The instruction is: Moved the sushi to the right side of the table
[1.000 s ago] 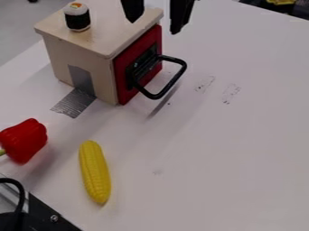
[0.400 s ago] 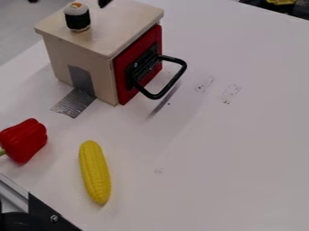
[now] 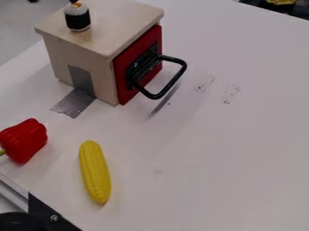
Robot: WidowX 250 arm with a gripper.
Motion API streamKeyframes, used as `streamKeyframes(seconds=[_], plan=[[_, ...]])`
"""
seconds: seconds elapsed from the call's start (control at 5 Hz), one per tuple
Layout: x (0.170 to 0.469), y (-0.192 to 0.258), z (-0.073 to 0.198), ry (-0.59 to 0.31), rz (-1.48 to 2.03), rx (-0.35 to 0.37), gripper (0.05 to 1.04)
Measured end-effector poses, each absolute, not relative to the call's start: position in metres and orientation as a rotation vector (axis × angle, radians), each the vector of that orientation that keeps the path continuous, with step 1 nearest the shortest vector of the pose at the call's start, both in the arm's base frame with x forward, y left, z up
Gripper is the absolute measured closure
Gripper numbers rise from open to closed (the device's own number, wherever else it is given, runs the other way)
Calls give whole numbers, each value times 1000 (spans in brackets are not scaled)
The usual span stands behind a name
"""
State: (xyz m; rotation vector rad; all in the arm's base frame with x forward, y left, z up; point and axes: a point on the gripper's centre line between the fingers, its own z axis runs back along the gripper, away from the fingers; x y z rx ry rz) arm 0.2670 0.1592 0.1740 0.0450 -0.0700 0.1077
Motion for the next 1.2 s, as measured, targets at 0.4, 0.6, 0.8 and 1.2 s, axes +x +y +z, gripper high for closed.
streamKeyframes(seconds=[0.4,0.6,0.8,1.2], plan=[[282,175,141,4,121,67,86],[289,183,131,28,134,84,86],[294,186,124,38,143,86,86],[301,183,118,12,176,69,118]])
